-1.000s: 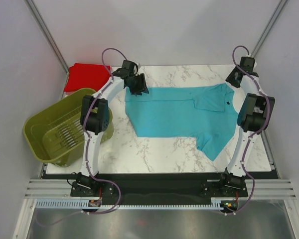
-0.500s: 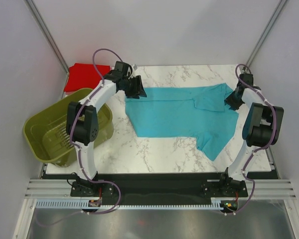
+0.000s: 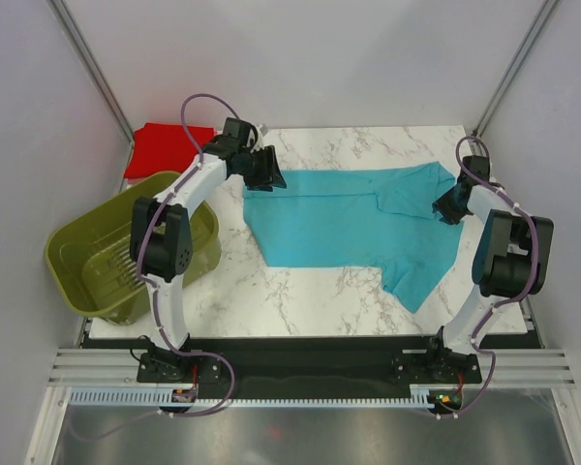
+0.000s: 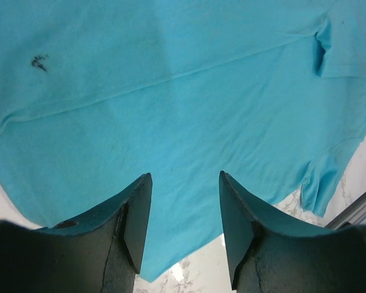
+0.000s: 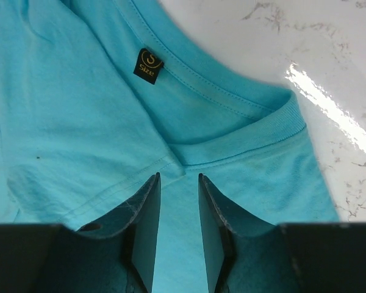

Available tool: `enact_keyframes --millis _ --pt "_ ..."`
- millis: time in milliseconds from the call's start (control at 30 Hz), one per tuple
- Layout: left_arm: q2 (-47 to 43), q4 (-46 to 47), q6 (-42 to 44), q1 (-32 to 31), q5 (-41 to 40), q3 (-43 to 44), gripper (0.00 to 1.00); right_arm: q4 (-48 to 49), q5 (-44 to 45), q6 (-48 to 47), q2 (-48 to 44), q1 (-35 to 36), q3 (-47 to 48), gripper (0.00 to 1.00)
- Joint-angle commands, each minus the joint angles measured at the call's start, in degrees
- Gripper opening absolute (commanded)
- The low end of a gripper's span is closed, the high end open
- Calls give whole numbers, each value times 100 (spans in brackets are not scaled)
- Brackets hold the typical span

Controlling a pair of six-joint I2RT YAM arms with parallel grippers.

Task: Fold and stack the t-shirts
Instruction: Fold the tshirt

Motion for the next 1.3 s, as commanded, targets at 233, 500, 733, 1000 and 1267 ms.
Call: enact_keyframes --millis 233,500,733,1000,1267 --pt "1090 69 161 36 -518 952 55 386 -37 216 -73 90 86 39" --pt "1592 69 108 80 -808 1163 55 421 25 295 155 240 104 39" --pt "1821 69 99 106 -870 1260 54 421 270 251 138 275 43 38" --pt "1952 69 99 141 -764 1163 54 395 420 137 41 275 -37 39" --pt "1996 69 99 141 -747 1119 53 395 482 110 129 275 -46 40"
